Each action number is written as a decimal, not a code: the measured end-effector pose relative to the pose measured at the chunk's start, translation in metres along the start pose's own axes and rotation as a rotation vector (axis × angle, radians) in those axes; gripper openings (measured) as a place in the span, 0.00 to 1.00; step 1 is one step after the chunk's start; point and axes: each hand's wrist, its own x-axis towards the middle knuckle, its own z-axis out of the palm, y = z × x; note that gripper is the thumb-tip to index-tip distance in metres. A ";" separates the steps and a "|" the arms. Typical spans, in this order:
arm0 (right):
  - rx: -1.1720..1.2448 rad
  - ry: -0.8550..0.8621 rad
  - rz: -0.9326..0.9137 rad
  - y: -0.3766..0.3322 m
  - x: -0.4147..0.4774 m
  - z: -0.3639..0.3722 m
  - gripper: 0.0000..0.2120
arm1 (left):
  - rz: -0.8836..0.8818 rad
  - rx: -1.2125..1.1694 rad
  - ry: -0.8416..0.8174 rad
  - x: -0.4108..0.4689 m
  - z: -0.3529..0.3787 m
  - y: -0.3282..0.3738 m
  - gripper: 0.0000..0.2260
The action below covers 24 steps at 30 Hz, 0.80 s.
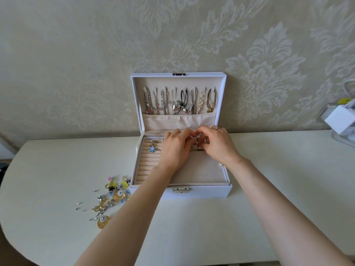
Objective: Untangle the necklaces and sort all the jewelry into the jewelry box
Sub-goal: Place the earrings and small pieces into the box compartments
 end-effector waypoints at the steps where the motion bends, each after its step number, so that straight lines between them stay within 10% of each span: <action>1: 0.012 -0.009 0.010 0.001 -0.001 -0.004 0.18 | 0.006 0.003 0.003 -0.001 -0.001 0.001 0.04; 11: -0.146 -0.252 0.118 -0.002 -0.043 -0.049 0.07 | 0.099 0.103 0.029 -0.046 -0.035 0.015 0.09; 24: -0.415 -0.137 0.228 -0.020 -0.068 -0.039 0.09 | 0.121 0.209 -0.020 -0.118 -0.061 0.038 0.04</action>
